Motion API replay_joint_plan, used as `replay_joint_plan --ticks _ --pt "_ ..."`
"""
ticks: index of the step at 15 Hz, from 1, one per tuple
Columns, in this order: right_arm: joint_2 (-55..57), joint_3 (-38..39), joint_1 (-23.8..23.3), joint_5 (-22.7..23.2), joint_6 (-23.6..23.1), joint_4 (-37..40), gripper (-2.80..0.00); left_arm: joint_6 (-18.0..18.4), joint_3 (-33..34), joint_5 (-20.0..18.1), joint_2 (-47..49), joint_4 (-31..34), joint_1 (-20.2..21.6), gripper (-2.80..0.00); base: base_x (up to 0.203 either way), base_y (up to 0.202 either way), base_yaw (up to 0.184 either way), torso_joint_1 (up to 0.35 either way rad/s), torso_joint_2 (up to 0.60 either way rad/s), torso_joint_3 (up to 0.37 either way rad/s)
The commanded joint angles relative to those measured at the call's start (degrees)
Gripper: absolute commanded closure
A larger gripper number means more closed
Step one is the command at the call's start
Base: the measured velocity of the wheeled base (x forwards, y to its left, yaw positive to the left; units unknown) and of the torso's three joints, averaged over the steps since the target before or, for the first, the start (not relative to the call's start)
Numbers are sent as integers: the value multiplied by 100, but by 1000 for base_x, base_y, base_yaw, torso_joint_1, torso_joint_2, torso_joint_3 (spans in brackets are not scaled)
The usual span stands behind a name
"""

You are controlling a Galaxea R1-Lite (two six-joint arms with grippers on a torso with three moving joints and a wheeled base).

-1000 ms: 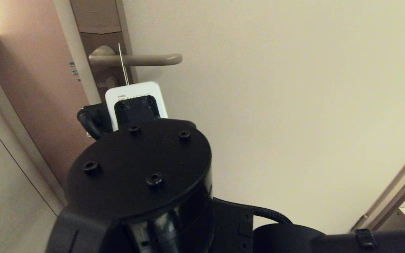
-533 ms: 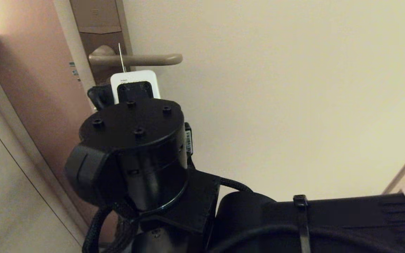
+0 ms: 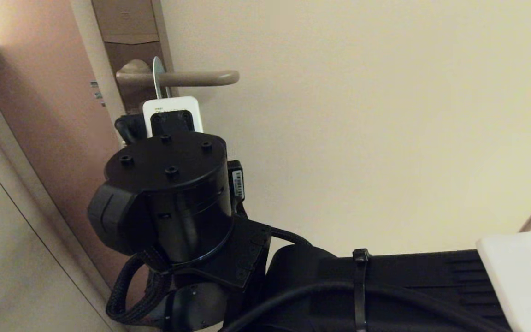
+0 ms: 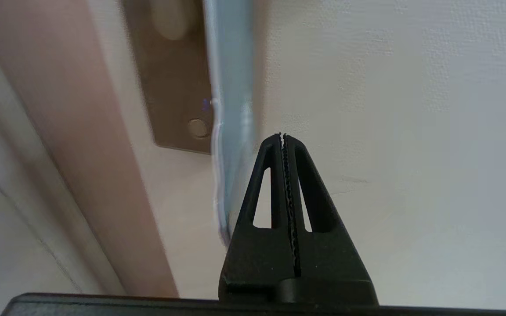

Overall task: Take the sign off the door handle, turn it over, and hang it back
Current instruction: Hang the sign back with the other side facing out

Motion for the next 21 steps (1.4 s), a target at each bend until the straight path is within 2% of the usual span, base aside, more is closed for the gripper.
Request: replay_joint_plan --ticks 1,10,14,21 --pt "16 -40 60 -14 -10 -15 0 -1 0 -2 7 -3 1 0 0 0 0 0 0 0" --pt "621 -862 290 259 -261 -13 0 -1 0 -2 7 -3 1 0 0 0 0 0 0 0" --pt "1103 -1545 285 299 -433 -15 0 -1 0 -2 7 -3 1 0 0 0 0 0 0 0" --pt "1246 -1585 273 330 -629 -23 0 7 0 -2 7 -3 1 0 0 0 0 0 0 0"
